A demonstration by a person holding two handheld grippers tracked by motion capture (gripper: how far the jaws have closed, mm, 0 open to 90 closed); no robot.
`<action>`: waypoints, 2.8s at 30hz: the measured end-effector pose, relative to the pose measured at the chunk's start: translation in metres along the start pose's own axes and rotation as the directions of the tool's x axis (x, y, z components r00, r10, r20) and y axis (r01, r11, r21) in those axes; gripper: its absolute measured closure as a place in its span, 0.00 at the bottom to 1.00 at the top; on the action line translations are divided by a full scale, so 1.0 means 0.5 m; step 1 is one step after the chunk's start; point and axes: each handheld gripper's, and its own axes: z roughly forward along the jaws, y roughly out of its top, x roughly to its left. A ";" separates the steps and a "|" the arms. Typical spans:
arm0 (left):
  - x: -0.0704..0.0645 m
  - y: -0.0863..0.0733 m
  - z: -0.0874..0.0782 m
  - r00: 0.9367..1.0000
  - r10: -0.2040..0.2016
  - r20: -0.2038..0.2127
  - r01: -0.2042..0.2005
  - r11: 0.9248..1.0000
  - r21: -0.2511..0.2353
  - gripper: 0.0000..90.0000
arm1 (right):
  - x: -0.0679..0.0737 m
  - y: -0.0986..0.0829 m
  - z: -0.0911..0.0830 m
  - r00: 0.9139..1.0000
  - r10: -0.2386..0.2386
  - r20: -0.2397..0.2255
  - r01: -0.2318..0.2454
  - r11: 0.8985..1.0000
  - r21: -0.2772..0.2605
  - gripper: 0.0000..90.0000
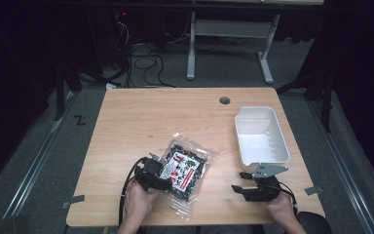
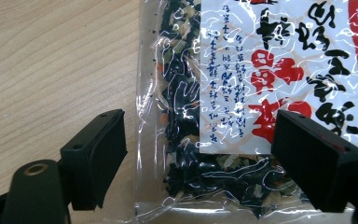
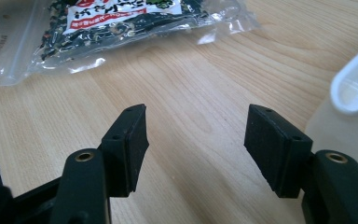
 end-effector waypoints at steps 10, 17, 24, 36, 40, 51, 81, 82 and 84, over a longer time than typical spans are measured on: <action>0.002 -0.005 0.001 0.997 0.038 0.064 -0.038 0.999 0.000 0.24 | 0.010 0.048 0.008 0.999 0.030 0.014 -0.030 0.999 -0.013 0.42; -0.006 -0.005 0.002 0.994 0.078 0.077 -0.077 0.997 -0.015 0.24 | 0.015 0.105 0.023 0.999 -0.007 0.046 0.006 1.000 0.019 0.48; -0.008 -0.003 0.004 0.990 0.096 0.102 -0.095 0.995 -0.021 0.24 | 0.012 0.167 0.030 0.997 -0.021 0.071 0.017 0.999 0.045 0.47; -0.009 -0.002 0.006 0.988 0.106 0.110 -0.104 0.994 -0.027 0.24 | -0.019 0.263 0.119 0.998 0.027 0.065 -0.046 0.953 0.300 0.46; -0.008 -0.001 0.009 0.987 0.105 0.123 -0.102 0.994 -0.033 0.24 | -0.033 0.277 0.155 0.995 0.045 0.093 -0.078 0.921 0.381 0.47; -0.006 0.002 0.012 0.985 0.111 0.135 -0.107 0.993 -0.041 0.24 | -0.068 0.286 0.228 0.989 0.119 0.093 -0.150 0.856 0.495 0.37; -0.013 -0.001 0.010 0.988 0.130 0.086 -0.124 0.990 -0.073 0.24 | -0.077 0.270 0.263 0.992 0.124 0.024 -0.114 0.798 0.592 0.85; -0.011 -0.001 0.010 0.989 0.128 0.078 -0.122 0.990 -0.075 0.25 | -0.078 0.268 0.261 0.992 0.127 0.013 -0.110 0.797 0.594 0.88; -0.009 -0.001 0.010 0.989 0.122 0.078 -0.117 0.990 -0.074 0.25 | -0.074 0.268 0.259 0.996 0.093 0.005 -0.078 0.804 0.589 0.91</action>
